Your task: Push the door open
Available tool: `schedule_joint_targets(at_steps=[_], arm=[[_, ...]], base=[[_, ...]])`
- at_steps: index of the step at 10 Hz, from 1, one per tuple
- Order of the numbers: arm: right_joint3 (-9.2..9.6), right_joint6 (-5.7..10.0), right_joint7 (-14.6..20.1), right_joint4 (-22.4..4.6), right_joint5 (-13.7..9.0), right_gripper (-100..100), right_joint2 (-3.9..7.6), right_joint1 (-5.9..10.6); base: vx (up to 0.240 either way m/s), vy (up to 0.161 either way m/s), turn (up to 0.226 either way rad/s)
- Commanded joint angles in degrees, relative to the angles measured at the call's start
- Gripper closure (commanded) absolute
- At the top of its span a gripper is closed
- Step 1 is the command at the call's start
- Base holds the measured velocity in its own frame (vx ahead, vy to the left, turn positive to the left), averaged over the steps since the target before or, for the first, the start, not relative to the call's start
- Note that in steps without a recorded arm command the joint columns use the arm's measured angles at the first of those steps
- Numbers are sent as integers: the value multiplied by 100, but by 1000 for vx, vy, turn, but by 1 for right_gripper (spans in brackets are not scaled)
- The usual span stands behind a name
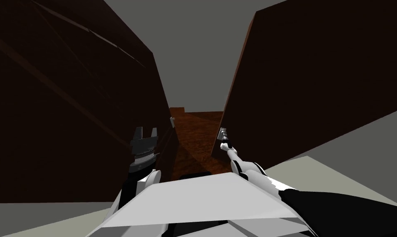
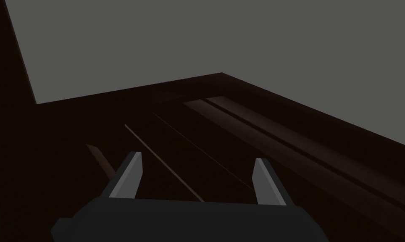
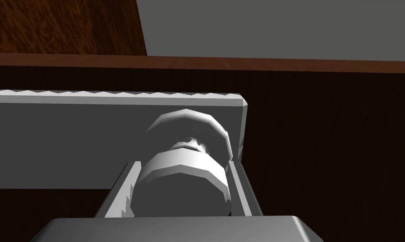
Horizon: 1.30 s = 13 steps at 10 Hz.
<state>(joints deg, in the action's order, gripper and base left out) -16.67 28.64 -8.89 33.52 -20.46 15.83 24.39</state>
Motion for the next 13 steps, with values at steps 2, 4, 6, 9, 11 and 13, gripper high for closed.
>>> schedule_joint_targets(at_steps=[2,4,6,9,11,13], arm=[[-141,32,-52,-10,-51,100,77,-4],[-192,10,-73,6,-73,100,102,-33],[-248,21,-92,-12,-98,100,129,-47],[-379,47,-136,-53,-153,100,194,-78],[-495,69,-176,-90,-203,100,251,-105],[-597,89,-210,-123,-246,100,301,-130]], base=[[194,77,-57],[95,14,-36],[166,-3,-32],[195,-1,-48],[211,11,-52],[208,11,-54]])
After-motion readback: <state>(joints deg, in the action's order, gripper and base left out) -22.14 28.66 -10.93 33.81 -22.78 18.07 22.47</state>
